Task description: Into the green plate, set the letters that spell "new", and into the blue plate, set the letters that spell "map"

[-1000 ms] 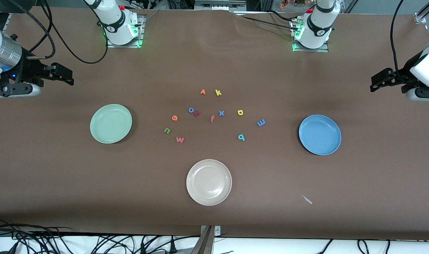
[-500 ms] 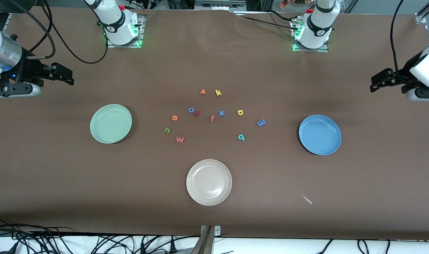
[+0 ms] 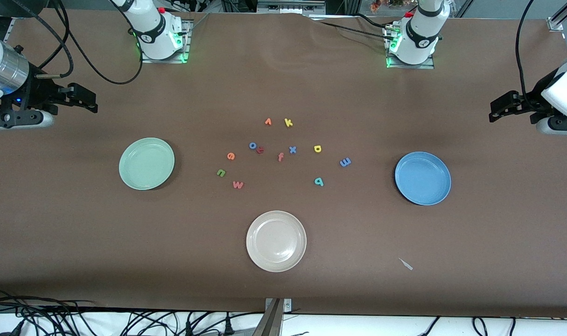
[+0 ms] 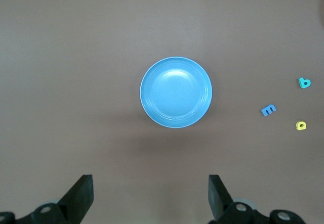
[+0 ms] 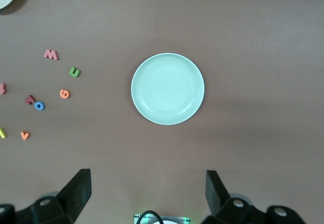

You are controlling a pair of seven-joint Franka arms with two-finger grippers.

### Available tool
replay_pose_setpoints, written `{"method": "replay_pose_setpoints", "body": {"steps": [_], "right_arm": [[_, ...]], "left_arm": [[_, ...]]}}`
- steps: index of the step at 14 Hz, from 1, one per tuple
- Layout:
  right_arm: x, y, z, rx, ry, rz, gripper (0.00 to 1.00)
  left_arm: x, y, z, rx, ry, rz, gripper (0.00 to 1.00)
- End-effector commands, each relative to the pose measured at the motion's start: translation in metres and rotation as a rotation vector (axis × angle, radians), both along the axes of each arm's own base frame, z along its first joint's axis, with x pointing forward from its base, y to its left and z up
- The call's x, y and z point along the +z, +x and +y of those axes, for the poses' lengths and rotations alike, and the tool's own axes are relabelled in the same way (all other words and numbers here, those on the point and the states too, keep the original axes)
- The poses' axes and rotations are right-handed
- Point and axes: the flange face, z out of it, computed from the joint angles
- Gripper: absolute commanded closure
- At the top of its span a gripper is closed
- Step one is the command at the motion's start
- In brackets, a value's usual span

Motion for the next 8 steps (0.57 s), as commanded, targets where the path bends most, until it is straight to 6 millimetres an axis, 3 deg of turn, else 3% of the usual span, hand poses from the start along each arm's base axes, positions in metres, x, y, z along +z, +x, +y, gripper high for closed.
{"method": "replay_pose_setpoints", "body": {"steps": [1,8], "right_arm": [[0.0053,-0.0023,0.0026,0.008,0.009,-0.003,0.0],[0.0024,-0.0005,0.0079,0.008,0.008,-0.003,0.0]], "left_arm": [[-0.0002,0.0024,0.0005,-0.023,0.009,-0.006,0.0],[-0.0011,0.0054,-0.0002,-0.025,0.008,-0.01,0.0]]}}
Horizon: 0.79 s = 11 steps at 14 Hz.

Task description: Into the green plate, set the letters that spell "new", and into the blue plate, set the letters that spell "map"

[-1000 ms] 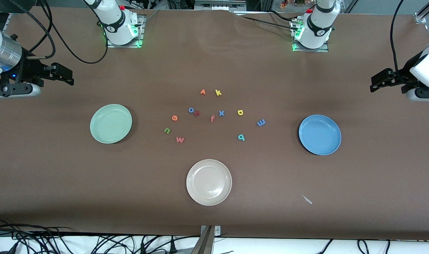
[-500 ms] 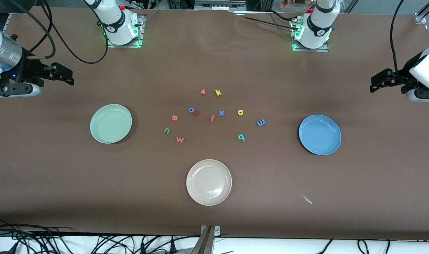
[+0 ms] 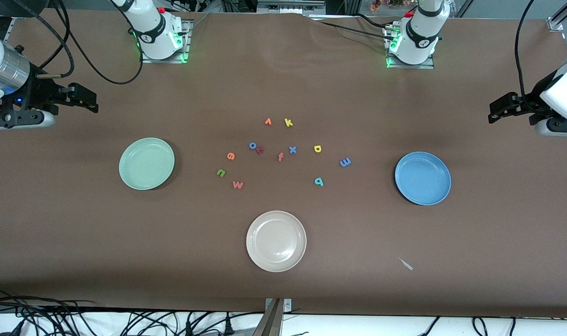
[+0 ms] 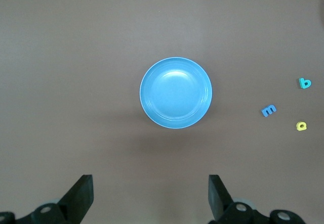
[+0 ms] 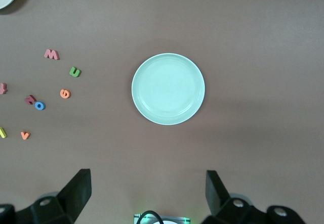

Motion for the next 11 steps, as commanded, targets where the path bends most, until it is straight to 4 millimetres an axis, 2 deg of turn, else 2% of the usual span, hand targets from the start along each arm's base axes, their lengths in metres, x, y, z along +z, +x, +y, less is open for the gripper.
{"method": "replay_pose_setpoints", "body": {"steps": [1,3,6,7,8,9,10,11], "right_arm": [[0.002,-0.001,0.011,0.013,0.008,-0.001,0.0],[-0.002,0.002,0.013,0.014,0.01,-0.005,0.0],[-0.009,0.005,0.032,-0.01,0.009,-0.012,0.0],[-0.012,0.006,0.039,-0.027,0.006,-0.017,0.0],[-0.018,0.008,0.049,-0.041,0.003,-0.015,0.0],[-0.023,0.009,0.056,-0.06,0.0,-0.018,0.0],[-0.033,0.011,0.062,-0.072,-0.002,-0.019,0.0],[-0.041,0.012,0.071,-0.085,-0.002,-0.025,0.0]], "left_arm": [[-0.001,0.006,-0.001,-0.023,0.008,-0.008,0.0],[0.0,0.006,-0.002,-0.021,0.008,-0.013,0.0],[-0.004,0.009,-0.005,-0.027,0.008,-0.005,0.0],[-0.028,0.019,-0.011,-0.037,0.006,0.036,0.0],[-0.039,0.023,-0.017,-0.043,0.008,0.056,0.0],[-0.046,0.026,-0.029,-0.066,0.01,0.066,0.0],[-0.06,0.031,-0.04,-0.084,0.002,0.091,0.0],[-0.072,0.038,-0.063,-0.122,0.001,0.106,0.0]]}}
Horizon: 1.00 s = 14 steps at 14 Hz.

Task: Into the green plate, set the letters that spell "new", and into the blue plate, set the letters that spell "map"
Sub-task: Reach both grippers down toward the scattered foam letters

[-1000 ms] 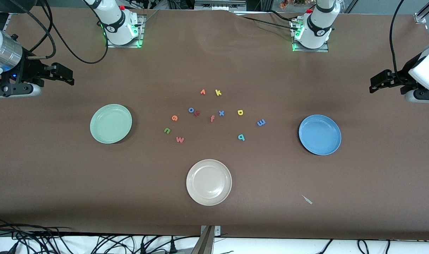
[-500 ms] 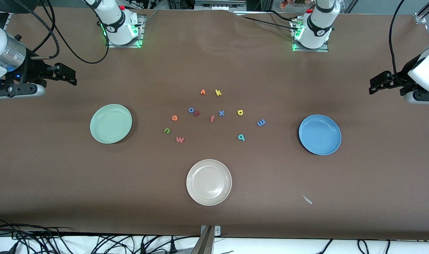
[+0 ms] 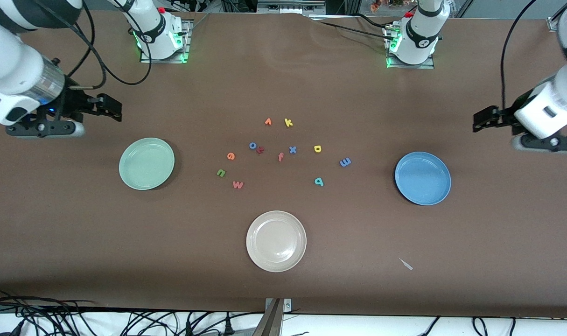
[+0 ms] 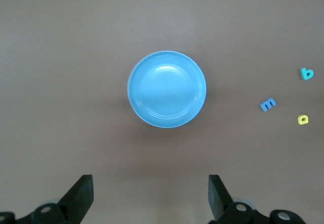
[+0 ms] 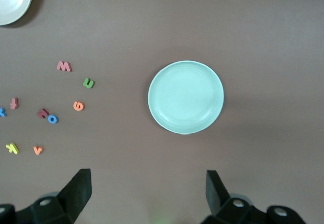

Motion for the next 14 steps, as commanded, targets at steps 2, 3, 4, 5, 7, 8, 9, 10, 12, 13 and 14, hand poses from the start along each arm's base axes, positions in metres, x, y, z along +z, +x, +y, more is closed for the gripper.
{"method": "replay_pose_setpoints", "body": {"steps": [2,3,4,5,7,8,9,10,12,13,14], "right_arm": [[-0.035,0.003,0.028,-0.07,0.009,-0.028,0.0],[-0.047,0.001,0.039,-0.087,0.01,-0.04,0.0],[-0.057,0.0,0.048,-0.102,0.014,-0.054,0.0],[-0.07,-0.001,0.06,-0.111,0.018,-0.066,0.0],[-0.1,-0.006,0.086,-0.128,0.018,-0.067,0.0],[-0.114,-0.007,0.097,-0.141,0.02,-0.072,0.0],[-0.129,-0.01,0.112,-0.152,0.018,-0.077,0.0],[-0.143,-0.014,0.127,-0.169,0.016,-0.082,0.0],[-0.165,-0.02,0.158,-0.209,0.005,-0.085,0.0],[-0.174,-0.022,0.169,-0.222,0.002,-0.084,0.0],[-0.182,-0.024,0.177,-0.228,-0.003,-0.085,0.0]], "left_arm": [[-0.039,0.019,-0.078,-0.109,0.01,0.053,0.0],[-0.051,0.018,-0.097,-0.112,0.013,0.068,0.0],[-0.06,0.016,-0.118,-0.111,-0.009,0.065,0.0],[-0.072,0.014,-0.134,-0.073,-0.05,0.067,0.0],[-0.099,0.0,-0.18,-0.026,-0.057,0.045,0.0],[-0.114,-0.009,-0.202,0.009,-0.054,0.024,0.0],[-0.133,-0.022,-0.223,0.039,-0.052,0.011,0.0],[-0.148,-0.034,-0.244,0.054,-0.057,-0.014,0.0],[-0.176,-0.06,-0.278,0.088,-0.075,-0.049,0.0],[-0.186,-0.068,-0.287,0.105,-0.085,-0.062,0.0],[-0.2,-0.081,-0.3,0.105,-0.091,-0.066,0.0]]}}
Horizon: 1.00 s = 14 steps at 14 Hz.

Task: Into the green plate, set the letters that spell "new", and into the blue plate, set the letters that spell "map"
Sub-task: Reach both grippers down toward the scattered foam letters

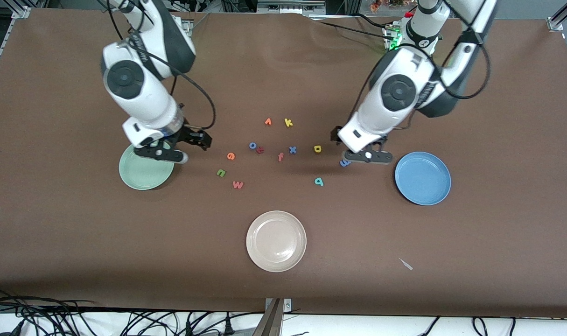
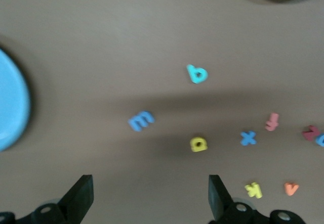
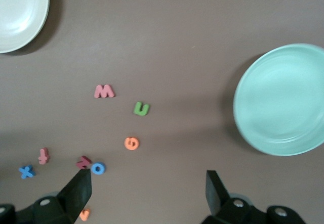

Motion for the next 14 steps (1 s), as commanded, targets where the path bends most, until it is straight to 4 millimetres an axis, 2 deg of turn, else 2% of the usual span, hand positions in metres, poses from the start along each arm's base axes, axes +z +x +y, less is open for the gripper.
{"method": "replay_pose_setpoints", "body": {"steps": [1,2,5,7,10,14], "right_arm": [[-0.019,-0.004,0.018,-0.029,-0.024,-0.006,0.0],[-0.025,-0.007,0.025,-0.025,-0.039,-0.01,0.0],[-0.041,-0.012,0.036,-0.035,-0.054,-0.001,0.0],[-0.05,-0.014,0.036,-0.033,-0.042,-0.017,0.0],[-0.066,-0.017,0.038,-0.029,-0.026,-0.038,0.0],[-0.082,-0.022,0.054,-0.044,-0.027,-0.053,0.0]], "left_arm": [[-0.036,-0.032,-0.024,0.035,-0.015,-0.017,0.0],[-0.056,-0.038,-0.036,0.035,-0.005,-0.027,0.0],[-0.105,-0.041,-0.062,0.073,0.03,-0.054,0.0],[-0.125,-0.042,-0.072,0.081,0.013,-0.067,0.02],[-0.148,-0.043,-0.072,0.085,0.005,-0.057,0.05],[-0.162,-0.043,-0.077,0.081,0.005,-0.043,0.11]]}}
